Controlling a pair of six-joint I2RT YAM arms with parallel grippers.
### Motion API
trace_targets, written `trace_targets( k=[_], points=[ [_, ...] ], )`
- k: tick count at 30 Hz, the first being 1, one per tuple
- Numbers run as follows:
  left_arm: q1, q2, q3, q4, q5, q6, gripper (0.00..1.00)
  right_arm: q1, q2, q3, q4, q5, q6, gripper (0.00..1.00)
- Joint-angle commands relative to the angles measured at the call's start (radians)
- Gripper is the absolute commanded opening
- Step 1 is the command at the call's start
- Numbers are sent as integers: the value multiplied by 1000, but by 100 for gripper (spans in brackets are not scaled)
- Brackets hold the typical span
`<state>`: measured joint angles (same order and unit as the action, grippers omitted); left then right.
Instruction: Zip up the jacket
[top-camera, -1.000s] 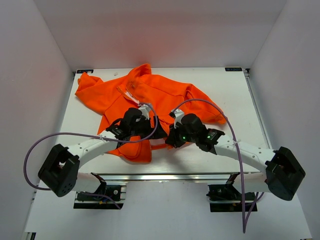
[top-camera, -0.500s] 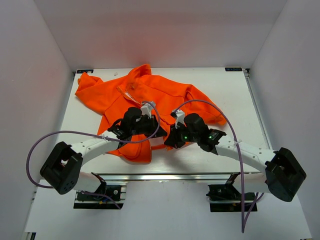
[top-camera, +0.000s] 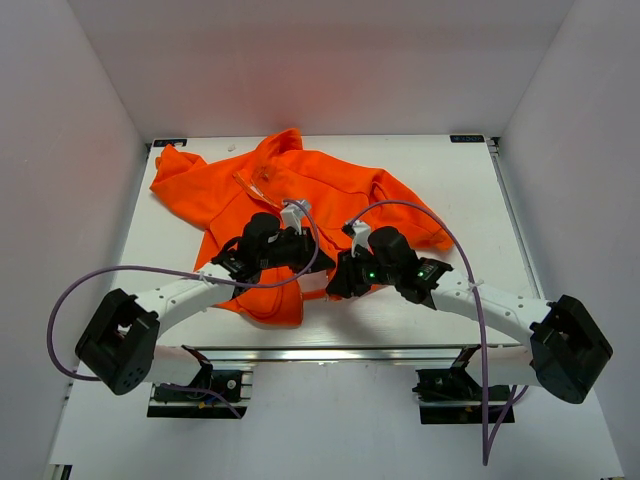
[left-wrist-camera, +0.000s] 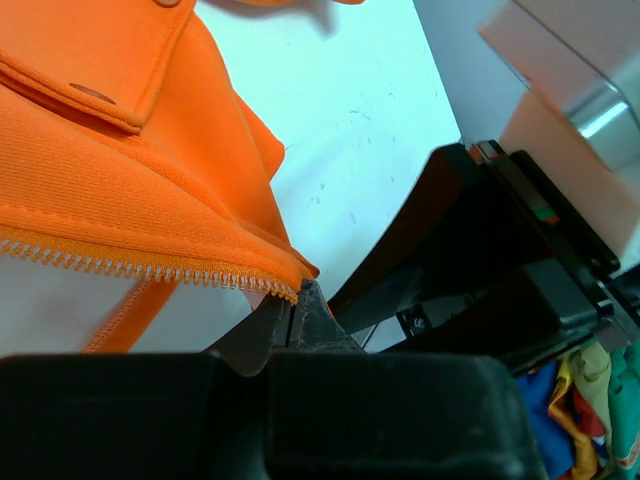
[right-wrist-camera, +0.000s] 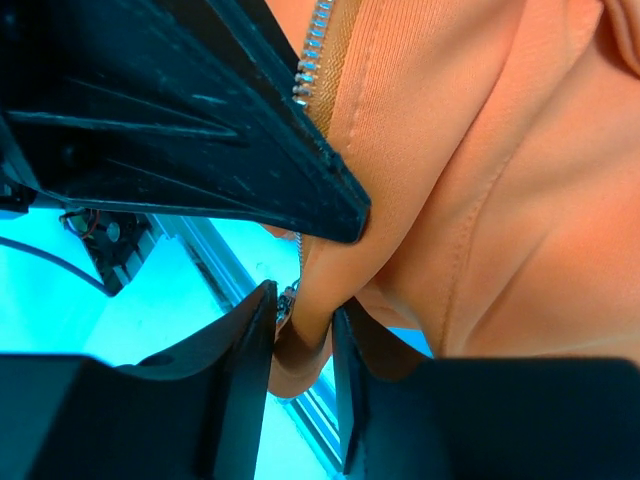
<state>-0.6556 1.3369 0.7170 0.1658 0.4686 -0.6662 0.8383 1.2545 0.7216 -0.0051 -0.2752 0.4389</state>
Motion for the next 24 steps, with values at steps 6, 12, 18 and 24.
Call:
trace_targets(
  k=[6, 12, 18, 24],
  points=[
    [2, -62, 36, -38, 67, 119, 0, 4, -18, 48, -39, -38, -9, 44],
    [1, -91, 32, -63, 30, 125, 0, 2, 6, 65, -99, -21, 11, 46],
    [1, -104, 25, -49, 38, 108, 0, 2, 49, 78, -116, -4, 23, 46],
    [1, -125, 7, -34, 41, 93, 0, 2, 71, 78, -84, -38, 34, 45]
  ],
)
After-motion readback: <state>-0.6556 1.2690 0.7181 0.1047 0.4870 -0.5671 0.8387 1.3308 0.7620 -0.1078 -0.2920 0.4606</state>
